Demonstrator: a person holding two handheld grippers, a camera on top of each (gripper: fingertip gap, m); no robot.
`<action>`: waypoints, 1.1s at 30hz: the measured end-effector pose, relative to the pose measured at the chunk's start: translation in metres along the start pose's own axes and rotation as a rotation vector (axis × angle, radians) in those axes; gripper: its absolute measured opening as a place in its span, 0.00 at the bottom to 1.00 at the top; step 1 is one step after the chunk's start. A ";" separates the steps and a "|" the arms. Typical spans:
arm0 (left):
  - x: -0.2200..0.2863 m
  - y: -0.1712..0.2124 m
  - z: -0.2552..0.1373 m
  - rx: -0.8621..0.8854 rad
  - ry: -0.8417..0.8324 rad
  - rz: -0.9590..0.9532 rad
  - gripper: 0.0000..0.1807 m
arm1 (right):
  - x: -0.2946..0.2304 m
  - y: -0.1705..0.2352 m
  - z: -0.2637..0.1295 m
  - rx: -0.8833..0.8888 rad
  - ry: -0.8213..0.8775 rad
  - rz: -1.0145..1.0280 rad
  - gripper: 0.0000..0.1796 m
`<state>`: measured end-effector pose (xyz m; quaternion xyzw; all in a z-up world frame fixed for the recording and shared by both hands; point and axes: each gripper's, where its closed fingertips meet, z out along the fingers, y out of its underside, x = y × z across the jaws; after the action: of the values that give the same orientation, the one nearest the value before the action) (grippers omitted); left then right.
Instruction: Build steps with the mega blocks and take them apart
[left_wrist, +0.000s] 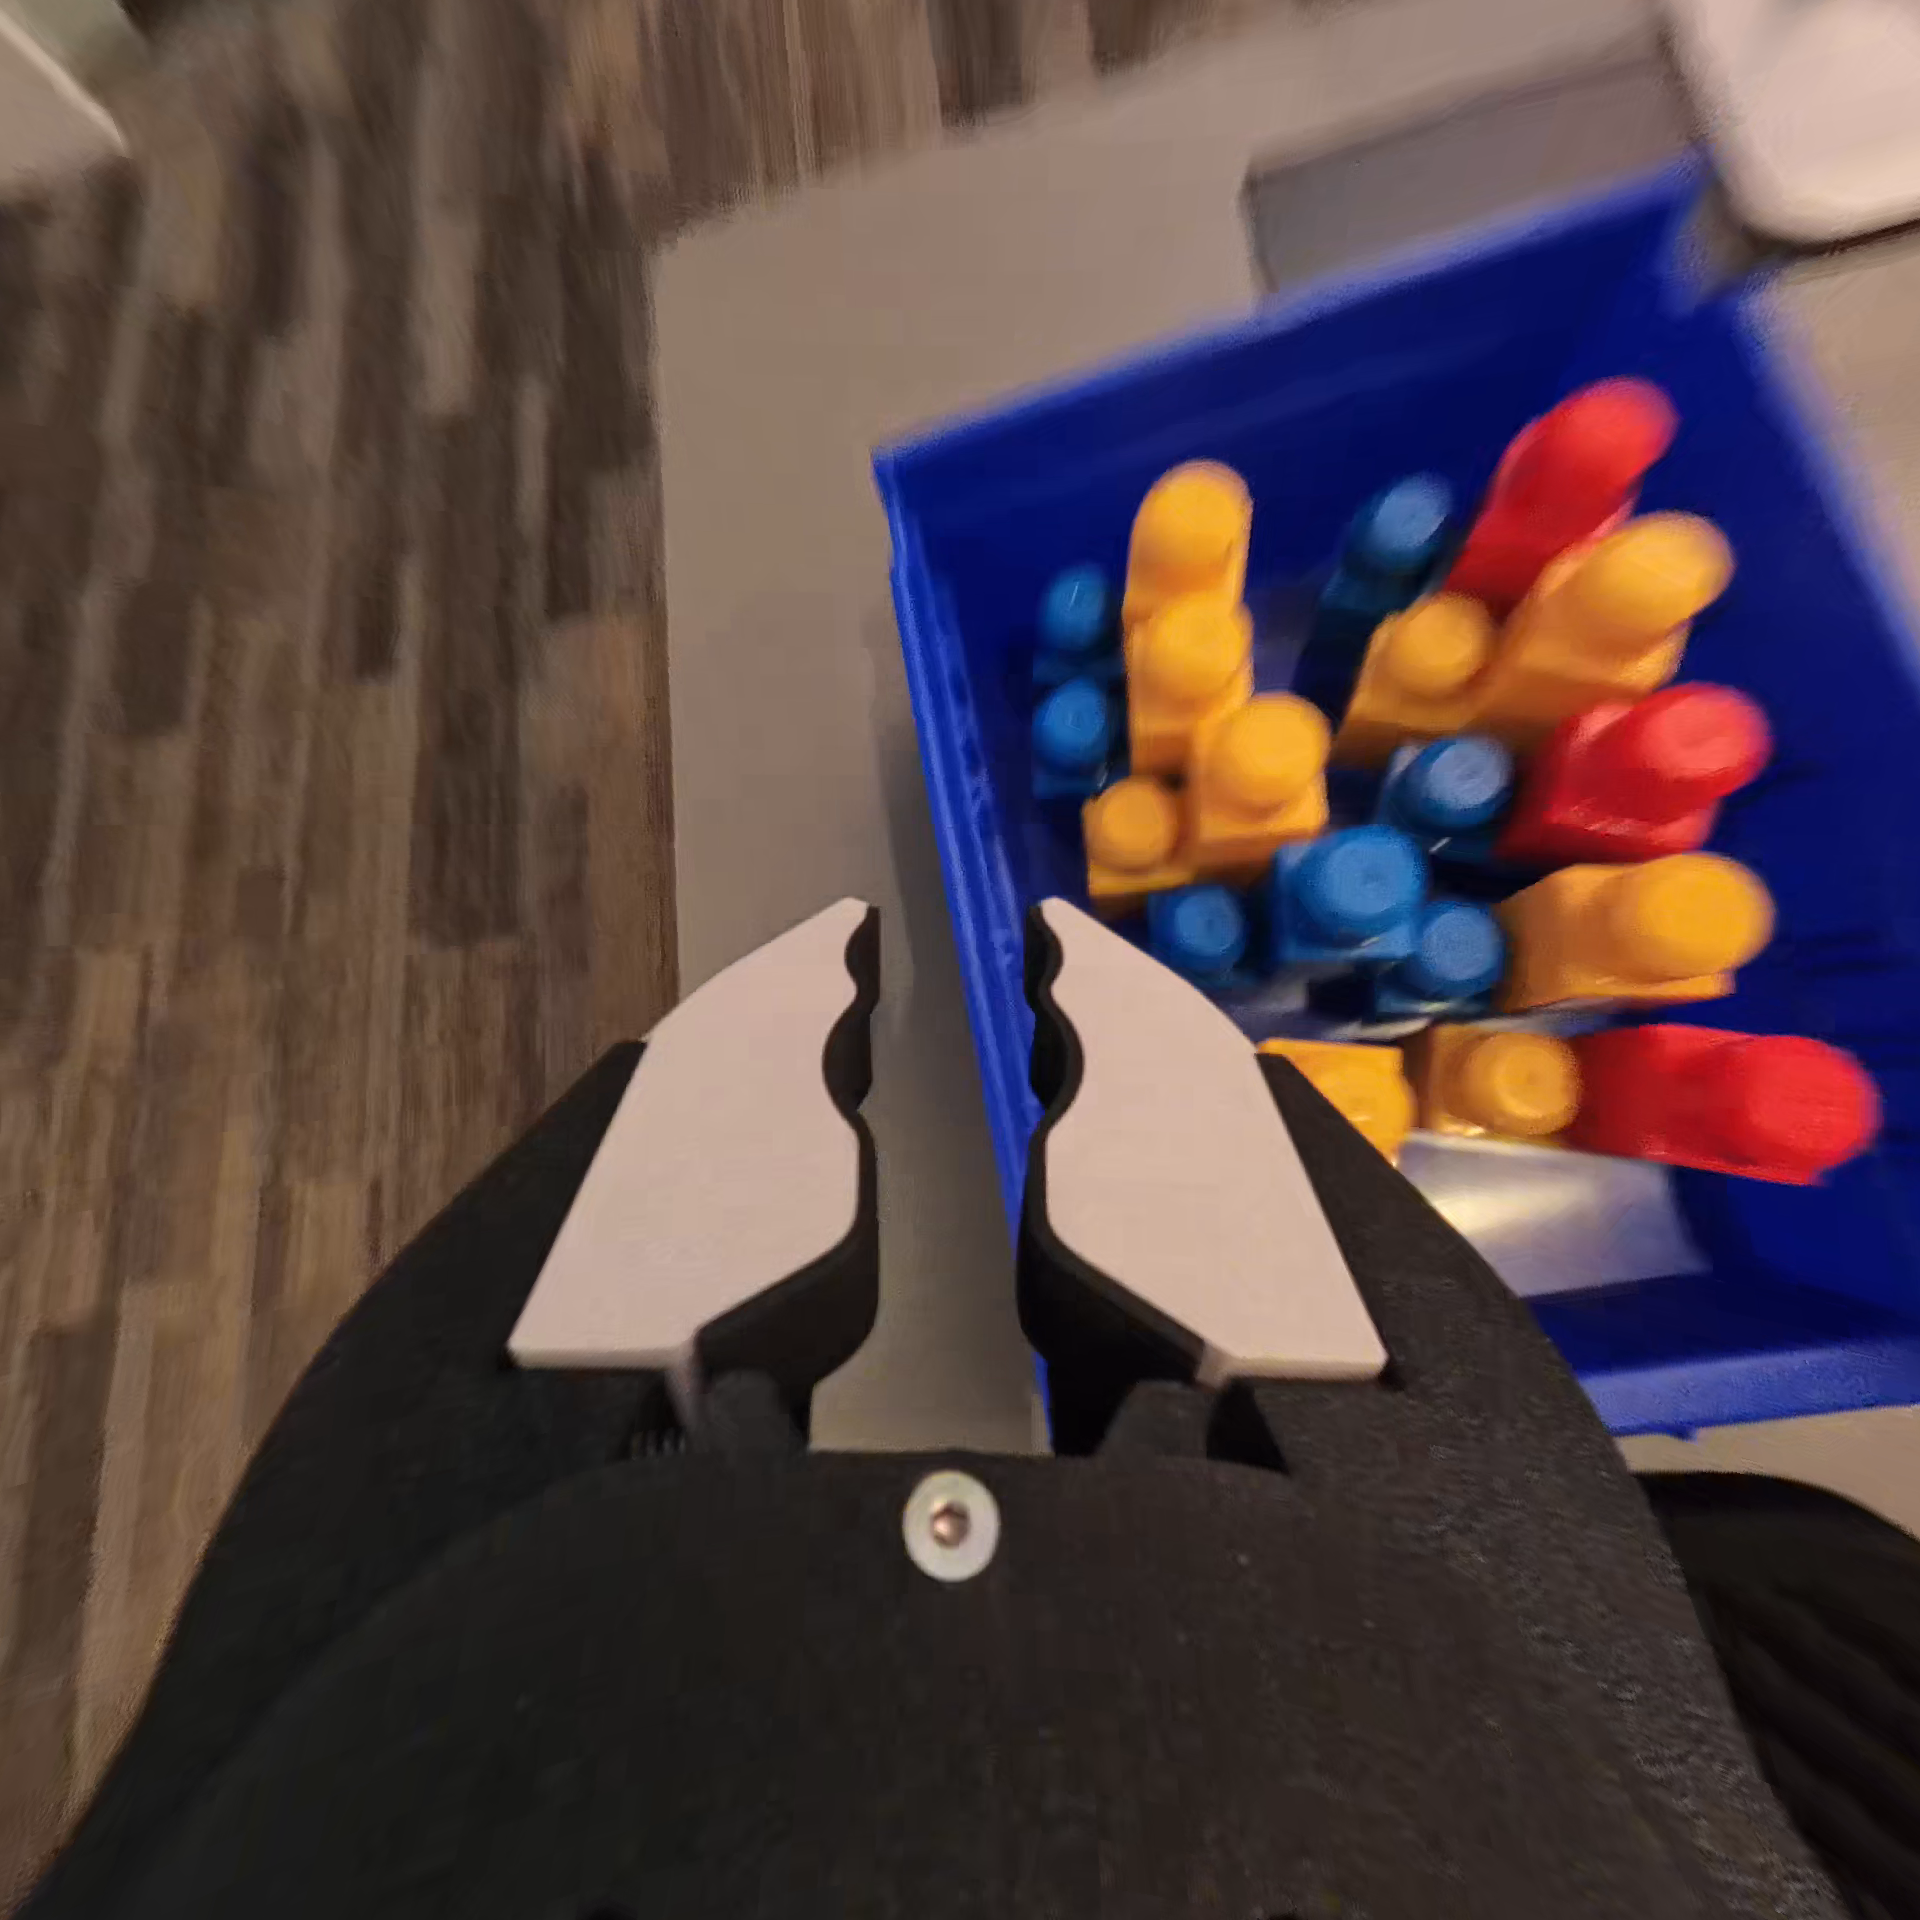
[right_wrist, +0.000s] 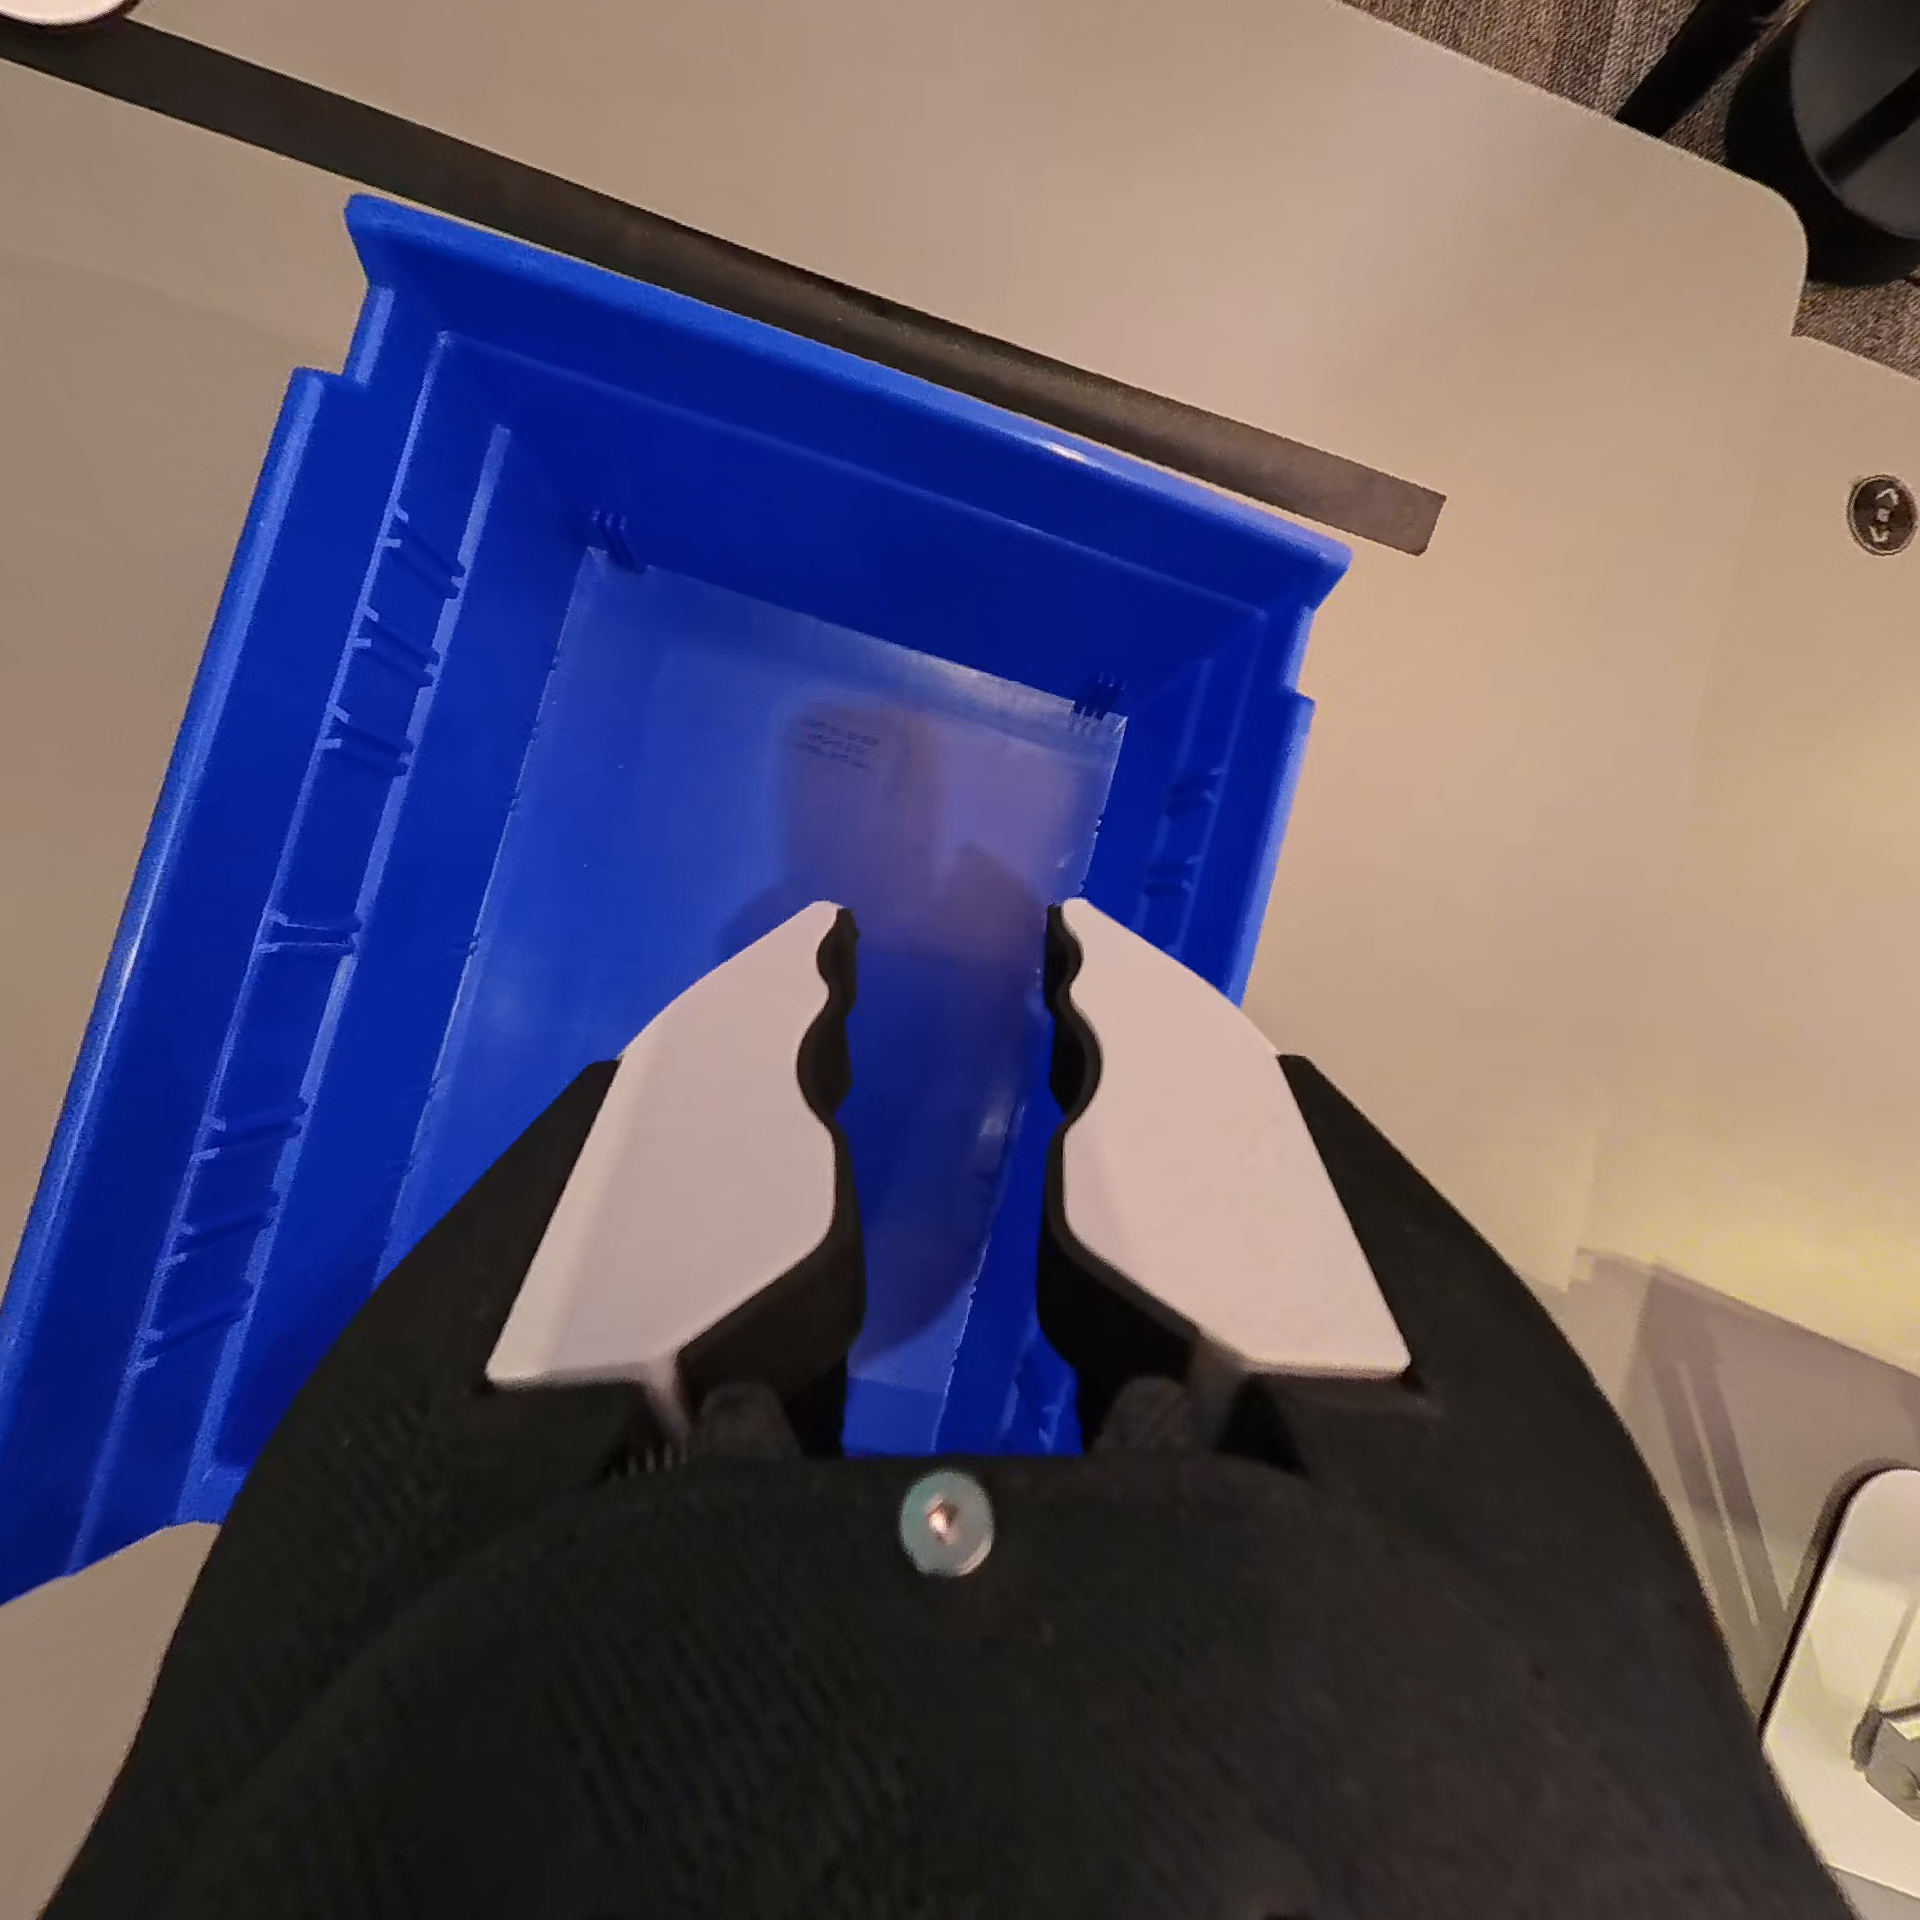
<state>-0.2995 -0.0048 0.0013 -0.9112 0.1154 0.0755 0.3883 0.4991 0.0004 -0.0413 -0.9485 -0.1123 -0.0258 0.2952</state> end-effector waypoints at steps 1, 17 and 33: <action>0.007 -0.014 -0.016 0.088 0.024 0.000 0.15 | 0.001 0.000 -0.001 0.002 0.002 -0.001 0.20; 0.160 0.028 -0.051 0.110 0.669 0.477 0.32 | 0.000 0.006 -0.006 0.003 -0.043 -0.009 0.21; 0.186 0.053 0.003 -0.016 0.799 0.558 0.24 | -0.001 0.016 0.001 -0.055 -0.066 -0.022 0.21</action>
<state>-0.1349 -0.0662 -0.0793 -0.8060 0.4948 -0.1779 0.2717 0.5022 -0.0120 -0.0515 -0.9553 -0.1316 -0.0007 0.2648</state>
